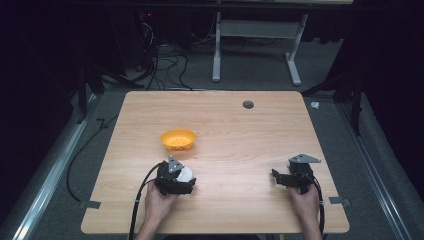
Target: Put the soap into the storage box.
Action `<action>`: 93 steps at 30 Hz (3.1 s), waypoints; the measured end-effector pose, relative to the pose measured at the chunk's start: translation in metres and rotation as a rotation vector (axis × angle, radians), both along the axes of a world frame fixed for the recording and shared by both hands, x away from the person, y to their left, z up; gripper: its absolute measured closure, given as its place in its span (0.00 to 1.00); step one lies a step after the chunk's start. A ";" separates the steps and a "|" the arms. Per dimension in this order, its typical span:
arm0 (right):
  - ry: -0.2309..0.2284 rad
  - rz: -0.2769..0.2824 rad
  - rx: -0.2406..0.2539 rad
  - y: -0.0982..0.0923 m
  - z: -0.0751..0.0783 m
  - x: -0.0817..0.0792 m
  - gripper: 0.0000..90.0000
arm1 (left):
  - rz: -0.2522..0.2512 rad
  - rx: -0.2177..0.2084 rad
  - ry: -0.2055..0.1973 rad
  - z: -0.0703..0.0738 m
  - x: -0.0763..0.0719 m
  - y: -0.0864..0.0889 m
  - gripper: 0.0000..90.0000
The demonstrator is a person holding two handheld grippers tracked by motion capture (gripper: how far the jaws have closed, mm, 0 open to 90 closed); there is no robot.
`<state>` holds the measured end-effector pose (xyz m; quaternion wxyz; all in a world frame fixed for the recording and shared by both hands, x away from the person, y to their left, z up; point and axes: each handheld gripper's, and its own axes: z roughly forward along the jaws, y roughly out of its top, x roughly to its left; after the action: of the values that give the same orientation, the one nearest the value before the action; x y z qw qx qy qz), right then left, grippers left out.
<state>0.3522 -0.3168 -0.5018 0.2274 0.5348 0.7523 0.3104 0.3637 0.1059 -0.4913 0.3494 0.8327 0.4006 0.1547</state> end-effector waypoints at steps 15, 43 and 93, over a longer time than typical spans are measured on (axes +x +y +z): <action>0.000 0.001 0.001 0.000 0.000 0.000 0.23 | 0.016 0.021 0.027 -0.008 0.000 0.000 0.22; 0.000 0.000 0.000 0.000 0.000 0.000 0.23 | -0.008 0.032 -0.004 -0.008 -0.003 0.001 0.28; -0.001 0.002 0.000 0.000 0.000 0.000 0.23 | -0.026 -0.037 -0.043 0.038 0.003 0.016 0.28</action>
<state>0.3523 -0.3170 -0.5019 0.2275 0.5338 0.7528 0.3107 0.3664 0.1219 -0.4538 0.3753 0.8278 0.3850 0.1604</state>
